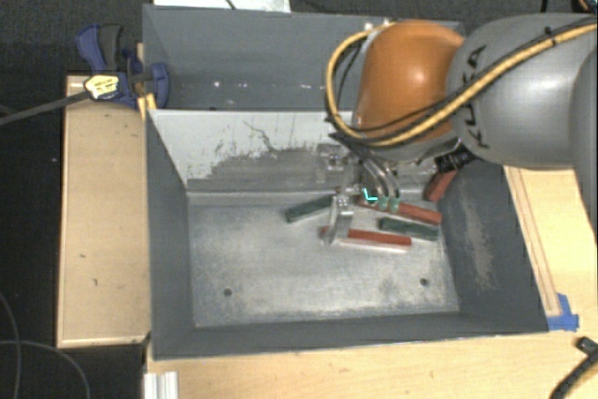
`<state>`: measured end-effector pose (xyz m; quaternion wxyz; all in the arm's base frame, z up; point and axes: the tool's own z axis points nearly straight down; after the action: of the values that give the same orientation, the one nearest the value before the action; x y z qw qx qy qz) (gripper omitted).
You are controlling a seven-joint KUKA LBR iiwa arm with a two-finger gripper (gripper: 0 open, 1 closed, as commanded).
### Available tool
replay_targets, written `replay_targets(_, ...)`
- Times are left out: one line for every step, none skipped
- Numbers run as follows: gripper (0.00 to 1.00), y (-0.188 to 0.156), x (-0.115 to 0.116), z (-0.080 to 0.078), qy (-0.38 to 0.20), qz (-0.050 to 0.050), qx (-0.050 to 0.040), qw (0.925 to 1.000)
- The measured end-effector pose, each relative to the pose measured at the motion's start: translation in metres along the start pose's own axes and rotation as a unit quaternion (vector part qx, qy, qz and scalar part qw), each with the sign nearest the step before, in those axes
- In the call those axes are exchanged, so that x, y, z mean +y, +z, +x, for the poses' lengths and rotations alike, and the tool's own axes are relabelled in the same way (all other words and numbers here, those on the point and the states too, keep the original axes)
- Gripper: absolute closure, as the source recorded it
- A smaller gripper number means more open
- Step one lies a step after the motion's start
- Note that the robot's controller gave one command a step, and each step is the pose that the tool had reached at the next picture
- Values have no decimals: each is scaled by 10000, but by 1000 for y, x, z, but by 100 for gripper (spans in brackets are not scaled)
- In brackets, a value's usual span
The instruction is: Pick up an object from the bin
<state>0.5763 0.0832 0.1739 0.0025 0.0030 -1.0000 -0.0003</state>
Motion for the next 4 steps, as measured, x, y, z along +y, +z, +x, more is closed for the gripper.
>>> replay_targets(0, 108, -31, -11, 38, 6, -9, 10000)
replay_targets(100, 100, -29, -14, 48, -9, -67, 10000)
replay_targets(100, -47, -52, -2, 199, -2, -83, 9998)
replay_targets(0, -42, -52, -1, 201, -3, -40, 9998)
